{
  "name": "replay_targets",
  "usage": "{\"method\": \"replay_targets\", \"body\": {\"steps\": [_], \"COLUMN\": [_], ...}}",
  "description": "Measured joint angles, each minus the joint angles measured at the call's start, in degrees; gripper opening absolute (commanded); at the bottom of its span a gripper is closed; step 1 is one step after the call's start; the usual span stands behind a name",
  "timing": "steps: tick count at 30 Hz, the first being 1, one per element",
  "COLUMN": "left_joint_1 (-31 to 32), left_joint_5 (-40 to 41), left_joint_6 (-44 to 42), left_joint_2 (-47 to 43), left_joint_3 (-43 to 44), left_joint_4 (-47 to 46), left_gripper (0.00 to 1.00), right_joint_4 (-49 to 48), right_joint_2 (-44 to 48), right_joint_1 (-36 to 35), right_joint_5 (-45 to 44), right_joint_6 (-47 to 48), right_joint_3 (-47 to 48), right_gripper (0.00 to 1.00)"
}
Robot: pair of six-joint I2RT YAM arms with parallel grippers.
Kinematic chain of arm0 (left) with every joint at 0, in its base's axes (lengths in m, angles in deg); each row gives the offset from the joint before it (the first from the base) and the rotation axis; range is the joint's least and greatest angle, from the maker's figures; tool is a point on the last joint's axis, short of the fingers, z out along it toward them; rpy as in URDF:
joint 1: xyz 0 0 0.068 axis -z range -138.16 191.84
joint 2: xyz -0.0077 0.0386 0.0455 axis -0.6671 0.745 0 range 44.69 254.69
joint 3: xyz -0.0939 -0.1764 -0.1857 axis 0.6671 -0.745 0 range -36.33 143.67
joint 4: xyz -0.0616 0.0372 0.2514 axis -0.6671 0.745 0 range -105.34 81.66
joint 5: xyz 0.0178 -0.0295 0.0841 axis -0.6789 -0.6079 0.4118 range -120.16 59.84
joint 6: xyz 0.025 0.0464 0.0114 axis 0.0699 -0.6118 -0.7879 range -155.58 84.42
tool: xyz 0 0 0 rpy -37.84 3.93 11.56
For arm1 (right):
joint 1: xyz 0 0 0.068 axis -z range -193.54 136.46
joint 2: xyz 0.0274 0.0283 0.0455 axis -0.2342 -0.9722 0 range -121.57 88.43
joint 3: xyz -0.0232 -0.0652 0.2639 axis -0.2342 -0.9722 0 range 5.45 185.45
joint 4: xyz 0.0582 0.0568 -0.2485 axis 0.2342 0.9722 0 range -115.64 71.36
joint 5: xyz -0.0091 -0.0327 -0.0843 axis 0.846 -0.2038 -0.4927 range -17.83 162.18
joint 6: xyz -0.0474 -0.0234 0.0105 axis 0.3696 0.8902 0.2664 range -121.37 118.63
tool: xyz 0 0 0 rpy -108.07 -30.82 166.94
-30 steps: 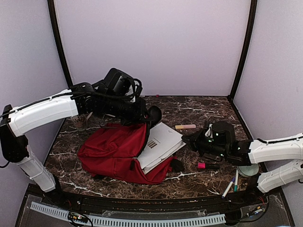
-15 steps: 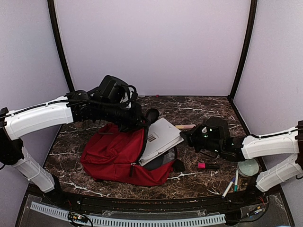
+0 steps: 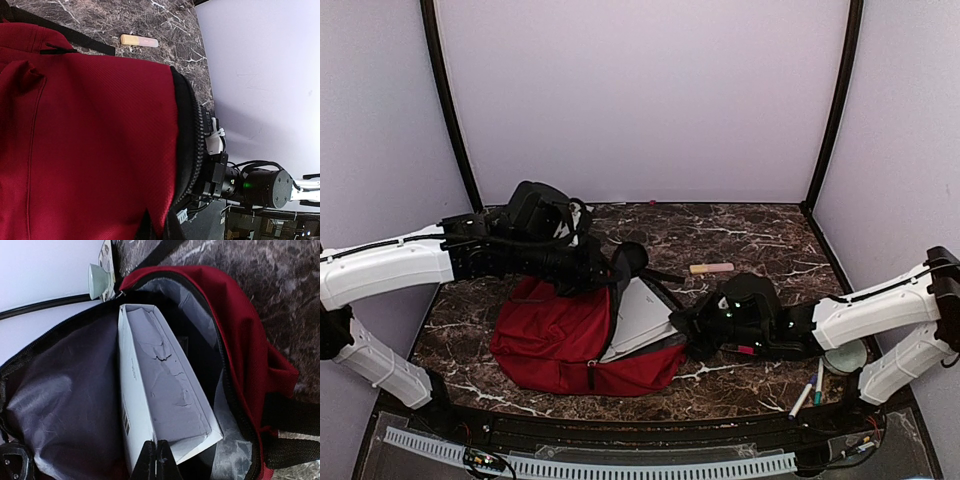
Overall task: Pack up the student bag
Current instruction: Place the files in the largest pocket of the bag, then adjust the files in the largest pocket of the bag.
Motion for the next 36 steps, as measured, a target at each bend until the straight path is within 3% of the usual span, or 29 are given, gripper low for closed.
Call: {"method": "replay_targets", "body": {"steps": [4, 16, 24, 26, 29, 36], "left_joint_1": [0.0, -1.62, -1.62, -1.62, -1.62, -1.64], "left_joint_5": [0.02, 1.27, 1.05, 0.98, 0.85, 0.63], "left_joint_6": [0.15, -4.79, -6.71, -7.04, -7.52, -8.31], "left_joint_2": [-0.15, -0.68, -6.21, -6.86, -7.04, -7.37], "left_joint_3": [-0.96, 1.49, -3.5, -4.42, -5.01, -5.51], "left_joint_4": [-0.15, 4.68, 5.79, 5.88, 5.95, 6.16], "left_gripper": [0.0, 0.0, 0.0, 0.0, 0.0, 0.0], "right_joint_4": [2.4, 5.14, 16.33, 20.61, 27.12, 43.32], "right_joint_2": [-2.69, -2.84, -1.7, -1.49, -1.49, -1.73], "right_joint_1": [-2.03, -2.03, -0.52, -0.11, -0.02, 0.37], "right_joint_5": [1.29, 8.96, 15.74, 17.22, 18.4, 16.06], "right_joint_6": [-1.99, -1.2, 9.55, 13.22, 18.93, 33.22], "right_joint_3": [2.89, 4.42, 10.16, 11.91, 15.43, 27.12], "right_gripper": [0.01, 0.31, 0.36, 0.49, 0.59, 0.65]}}
